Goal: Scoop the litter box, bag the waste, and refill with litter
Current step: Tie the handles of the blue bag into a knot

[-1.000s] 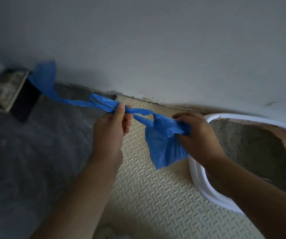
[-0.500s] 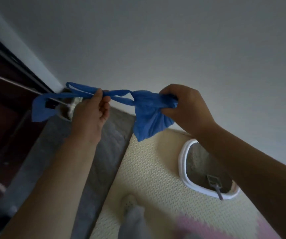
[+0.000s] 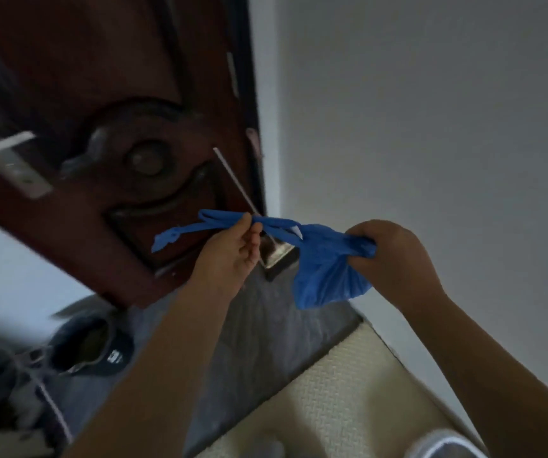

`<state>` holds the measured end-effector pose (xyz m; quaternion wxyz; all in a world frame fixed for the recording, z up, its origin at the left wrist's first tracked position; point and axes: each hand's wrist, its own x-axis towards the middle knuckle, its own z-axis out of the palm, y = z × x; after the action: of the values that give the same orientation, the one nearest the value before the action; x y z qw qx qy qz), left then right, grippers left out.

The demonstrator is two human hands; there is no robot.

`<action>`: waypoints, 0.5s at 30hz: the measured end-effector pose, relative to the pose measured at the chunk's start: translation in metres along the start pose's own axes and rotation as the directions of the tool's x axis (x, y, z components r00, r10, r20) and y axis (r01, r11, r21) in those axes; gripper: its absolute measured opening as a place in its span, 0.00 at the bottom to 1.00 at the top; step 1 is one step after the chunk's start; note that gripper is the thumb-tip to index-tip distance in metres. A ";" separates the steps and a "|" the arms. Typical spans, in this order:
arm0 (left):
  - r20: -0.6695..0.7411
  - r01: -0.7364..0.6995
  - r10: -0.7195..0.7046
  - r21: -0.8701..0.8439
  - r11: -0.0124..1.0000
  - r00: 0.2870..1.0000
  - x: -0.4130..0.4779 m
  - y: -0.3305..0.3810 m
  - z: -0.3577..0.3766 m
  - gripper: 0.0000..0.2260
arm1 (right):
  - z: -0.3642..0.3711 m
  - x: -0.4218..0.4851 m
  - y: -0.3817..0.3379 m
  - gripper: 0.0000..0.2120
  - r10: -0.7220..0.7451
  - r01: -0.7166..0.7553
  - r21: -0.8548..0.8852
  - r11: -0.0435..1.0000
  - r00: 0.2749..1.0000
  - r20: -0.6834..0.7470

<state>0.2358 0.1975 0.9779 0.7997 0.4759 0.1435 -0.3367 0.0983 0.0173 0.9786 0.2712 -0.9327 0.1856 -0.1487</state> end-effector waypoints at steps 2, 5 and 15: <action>-0.032 -0.041 0.040 -0.018 0.999 0.999 -0.010 0.016 -0.023 0.05 | 0.011 0.009 -0.018 0.07 -0.109 0.112 -0.053 0.992 0.993 0.051; -0.082 -0.086 0.084 -0.026 0.996 0.993 -0.021 0.035 -0.064 0.06 | 0.031 0.022 -0.047 0.10 -0.212 0.218 -0.083 0.972 0.974 0.080; -0.224 -0.170 0.143 -0.105 0.980 0.964 -0.006 0.122 -0.198 0.05 | 0.135 0.071 -0.171 0.11 -0.284 0.297 -0.023 0.955 0.930 0.232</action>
<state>0.3315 0.4091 0.9617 0.8315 0.4689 0.2116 -0.2095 0.2571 0.1819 0.9781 0.2386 -0.9681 0.0178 -0.0744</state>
